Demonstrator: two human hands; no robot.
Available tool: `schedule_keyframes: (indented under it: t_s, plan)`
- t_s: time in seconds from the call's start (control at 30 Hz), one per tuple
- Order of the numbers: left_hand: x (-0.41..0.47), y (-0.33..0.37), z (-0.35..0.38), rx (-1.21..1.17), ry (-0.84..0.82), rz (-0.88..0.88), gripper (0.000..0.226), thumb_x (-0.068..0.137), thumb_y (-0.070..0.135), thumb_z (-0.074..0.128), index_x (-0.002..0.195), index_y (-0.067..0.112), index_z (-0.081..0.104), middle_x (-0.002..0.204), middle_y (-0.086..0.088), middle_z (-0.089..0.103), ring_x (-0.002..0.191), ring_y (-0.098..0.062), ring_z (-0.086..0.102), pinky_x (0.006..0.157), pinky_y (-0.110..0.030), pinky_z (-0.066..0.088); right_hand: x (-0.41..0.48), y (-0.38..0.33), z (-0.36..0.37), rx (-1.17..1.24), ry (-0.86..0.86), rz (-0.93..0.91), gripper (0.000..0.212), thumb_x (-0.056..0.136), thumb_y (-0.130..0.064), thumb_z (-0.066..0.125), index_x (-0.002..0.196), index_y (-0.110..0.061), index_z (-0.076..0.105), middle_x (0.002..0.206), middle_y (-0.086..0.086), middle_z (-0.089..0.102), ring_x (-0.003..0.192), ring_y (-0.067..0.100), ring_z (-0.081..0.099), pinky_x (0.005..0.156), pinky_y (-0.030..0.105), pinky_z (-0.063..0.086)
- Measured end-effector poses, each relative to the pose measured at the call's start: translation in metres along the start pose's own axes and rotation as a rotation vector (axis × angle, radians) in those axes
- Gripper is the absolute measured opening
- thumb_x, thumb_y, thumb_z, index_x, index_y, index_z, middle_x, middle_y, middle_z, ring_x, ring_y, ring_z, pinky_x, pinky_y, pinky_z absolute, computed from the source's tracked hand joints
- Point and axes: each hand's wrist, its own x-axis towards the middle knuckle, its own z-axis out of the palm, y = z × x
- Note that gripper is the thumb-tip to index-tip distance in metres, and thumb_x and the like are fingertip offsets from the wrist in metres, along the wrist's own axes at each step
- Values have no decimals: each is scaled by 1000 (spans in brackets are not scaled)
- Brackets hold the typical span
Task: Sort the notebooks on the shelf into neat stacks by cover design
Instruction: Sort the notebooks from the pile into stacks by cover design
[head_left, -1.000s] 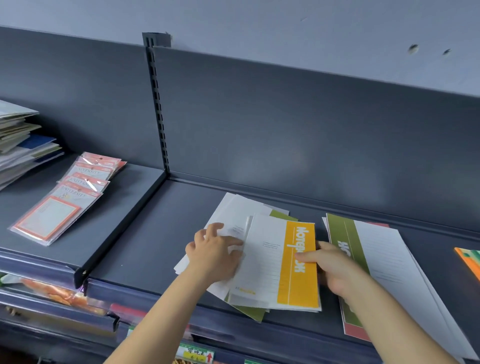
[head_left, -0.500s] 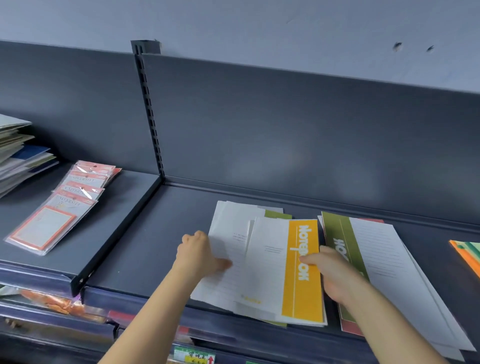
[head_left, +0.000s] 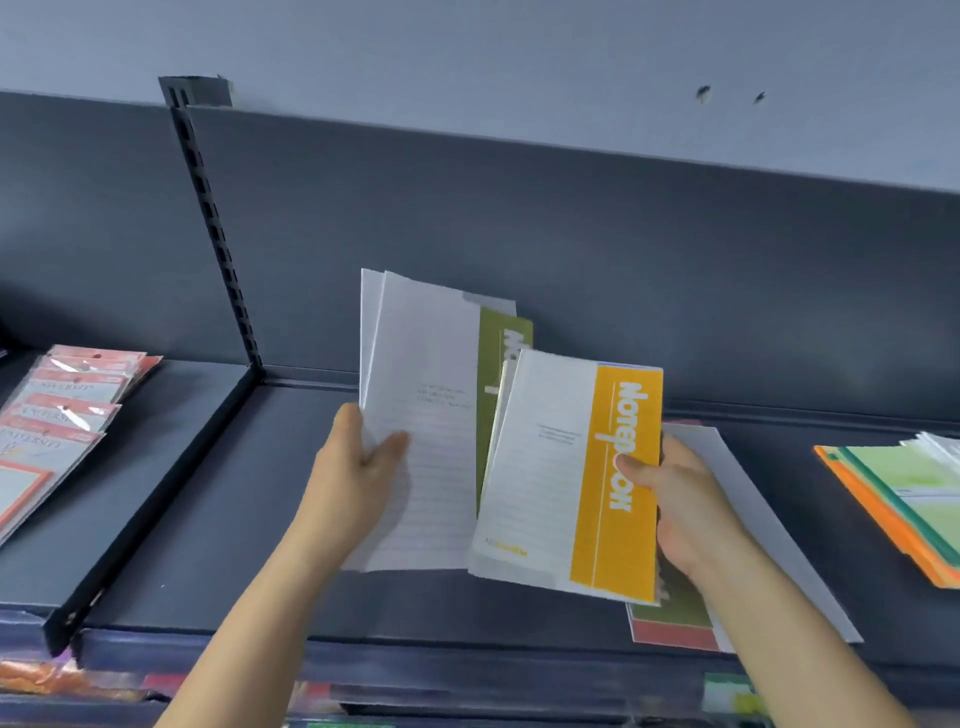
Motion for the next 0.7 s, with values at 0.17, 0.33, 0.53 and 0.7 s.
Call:
schedule_keyframes:
  t_s: [0.17, 0.33, 0.53, 0.7]
  plan:
    - [-15, 36, 56, -203, -113, -55, 18, 95, 30, 51, 111, 23, 49, 103, 7, 63, 91, -10, 61, 65, -27, 47, -7, -32, -77, 177, 214, -118, 23, 93, -1, 52, 112, -9, 61, 104, 10, 68, 87, 24, 65, 67, 36, 49]
    - [-36, 48, 150, -92, -321, -70, 34, 96, 20, 48, 129, 23, 38, 111, 8, 59, 93, -11, 59, 66, -27, 50, -15, -37, -155, 161, 349, -175, 26, 94, -2, 54, 118, -7, 59, 109, 11, 67, 90, 26, 65, 65, 36, 50]
    - [-68, 63, 225, 1055, -240, 285, 64, 91, 25, 49, 148, 22, 20, 159, -5, -4, 139, -28, 18, 103, -35, 35, -4, -28, -239, 134, 321, -136, 26, 94, -4, 54, 117, -15, 59, 107, 7, 68, 92, 25, 65, 69, 39, 52]
    - [-93, 110, 288, 633, -263, 206, 42, 101, 32, 41, 138, 14, 46, 147, -8, 43, 133, -29, 40, 106, -40, 37, 4, -23, -308, 2, 169, -58, 20, 94, -9, 56, 110, -21, 61, 107, 5, 70, 96, 25, 67, 86, 50, 53]
